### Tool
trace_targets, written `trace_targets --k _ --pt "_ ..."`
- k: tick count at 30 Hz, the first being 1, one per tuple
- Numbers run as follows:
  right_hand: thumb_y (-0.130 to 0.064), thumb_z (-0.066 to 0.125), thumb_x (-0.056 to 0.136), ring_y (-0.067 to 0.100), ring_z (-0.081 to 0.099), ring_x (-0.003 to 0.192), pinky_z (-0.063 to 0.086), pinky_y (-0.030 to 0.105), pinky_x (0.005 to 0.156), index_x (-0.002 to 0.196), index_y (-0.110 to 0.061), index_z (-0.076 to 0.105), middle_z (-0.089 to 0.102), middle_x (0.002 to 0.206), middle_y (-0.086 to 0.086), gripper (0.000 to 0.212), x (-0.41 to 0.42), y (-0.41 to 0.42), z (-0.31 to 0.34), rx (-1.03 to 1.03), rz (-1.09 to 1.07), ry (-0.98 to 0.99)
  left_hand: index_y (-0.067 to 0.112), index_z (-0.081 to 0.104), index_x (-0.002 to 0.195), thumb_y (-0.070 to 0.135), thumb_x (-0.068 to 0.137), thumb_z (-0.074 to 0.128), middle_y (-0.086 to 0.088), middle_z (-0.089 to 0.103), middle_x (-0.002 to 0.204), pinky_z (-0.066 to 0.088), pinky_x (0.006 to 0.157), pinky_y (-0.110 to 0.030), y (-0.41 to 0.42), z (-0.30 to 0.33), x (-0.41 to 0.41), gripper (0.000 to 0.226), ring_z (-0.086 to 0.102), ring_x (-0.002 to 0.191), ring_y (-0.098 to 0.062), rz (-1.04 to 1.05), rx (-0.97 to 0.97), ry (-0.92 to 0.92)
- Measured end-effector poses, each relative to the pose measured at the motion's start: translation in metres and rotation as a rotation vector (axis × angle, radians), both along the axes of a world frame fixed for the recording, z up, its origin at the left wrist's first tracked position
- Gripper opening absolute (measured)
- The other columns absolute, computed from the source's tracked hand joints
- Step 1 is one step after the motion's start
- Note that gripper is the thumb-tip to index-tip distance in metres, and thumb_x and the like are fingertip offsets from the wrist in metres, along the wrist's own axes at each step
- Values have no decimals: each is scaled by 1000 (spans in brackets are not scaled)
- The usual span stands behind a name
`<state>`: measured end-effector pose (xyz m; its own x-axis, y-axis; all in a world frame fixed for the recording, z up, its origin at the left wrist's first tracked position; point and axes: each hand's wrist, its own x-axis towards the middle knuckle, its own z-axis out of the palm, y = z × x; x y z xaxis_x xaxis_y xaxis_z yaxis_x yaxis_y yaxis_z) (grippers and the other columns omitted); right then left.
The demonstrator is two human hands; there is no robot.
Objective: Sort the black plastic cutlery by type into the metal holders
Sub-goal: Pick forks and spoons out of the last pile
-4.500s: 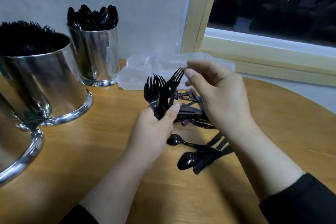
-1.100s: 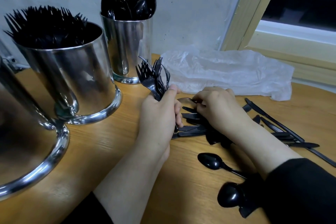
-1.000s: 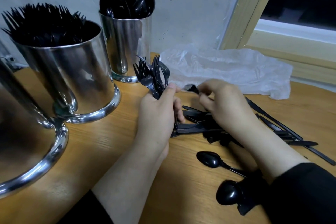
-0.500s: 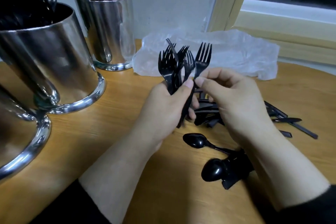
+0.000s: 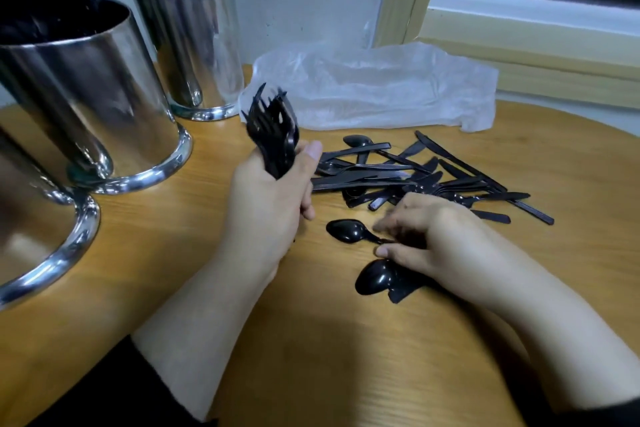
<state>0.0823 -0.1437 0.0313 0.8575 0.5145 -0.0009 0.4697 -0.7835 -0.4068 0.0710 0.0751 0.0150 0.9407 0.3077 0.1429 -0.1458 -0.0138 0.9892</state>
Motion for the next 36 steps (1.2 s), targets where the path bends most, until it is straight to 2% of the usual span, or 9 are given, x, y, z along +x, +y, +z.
trace_targets --k 5,10,12,15,17,22,29,33,36 --pt "-37 72 89 6 56 88 48 43 94 97 -29 74 56 91 -16 11 -1 12 -7 31 -4 -88 26 70 90 28 99 67 8 53 56 61 79 -57 2 -11 -27 10 58 58 -19 20 31 109" --pt "-27 65 94 12 57 85 50 39 85 94 -18 73 61 90 -9 12 -4 18 -6 47 -29 -260 17 63 86 22 100 67 0 49 59 39 51 -33 -1 -8 -33 15 41 46 -17 10 -156 83" --pt "-24 64 96 10 58 81 48 30 76 94 -18 72 61 86 -11 11 -5 16 4 233 -164 -284 15 54 79 25 97 71 5 39 55 29 50 -30 -3 -8 -35 26 32 46 -14 6 -228 83" --pt "-27 65 96 9 59 64 50 28 62 90 -21 72 66 69 -9 12 -19 20 20 603 -335 -62 16 44 70 32 97 71 3 32 57 28 53 -32 -6 -9 -40 41 29 48 -16 -38 -268 92" --pt "-22 67 96 8 64 64 56 27 67 87 -15 73 68 67 -4 13 -34 29 23 791 -331 146 18 44 62 35 99 67 -2 35 58 29 52 -32 -11 -7 -43 46 32 48 -18 -94 -236 106" --pt "-13 69 94 13 69 70 58 27 72 88 -7 73 71 71 0 9 -50 51 20 994 -387 242 6 74 79 36 100 65 -10 54 56 37 51 -29 -16 -7 -46 38 45 50 -20 -135 -23 86" --pt "-24 70 94 -3 52 54 40 11 51 89 -14 76 65 65 -15 12 -54 46 16 848 -429 98 11 72 75 17 102 63 -4 61 65 36 50 -29 -11 -7 -46 28 44 53 -17 -300 -58 43" --pt "-25 66 94 2 55 94 40 19 84 111 -24 72 65 105 -15 18 -51 18 4 240 -276 -221 15 72 82 18 100 65 -2 58 65 34 53 -30 -10 -11 -43 19 43 55 -16 -225 -136 85" --pt "-29 66 90 12 44 120 34 37 96 130 -32 62 54 129 -16 40 -55 5 -7 -115 -77 -192 15 68 84 19 101 62 -1 59 63 33 50 -28 -10 -10 -43 19 44 51 -15 -198 -117 82"
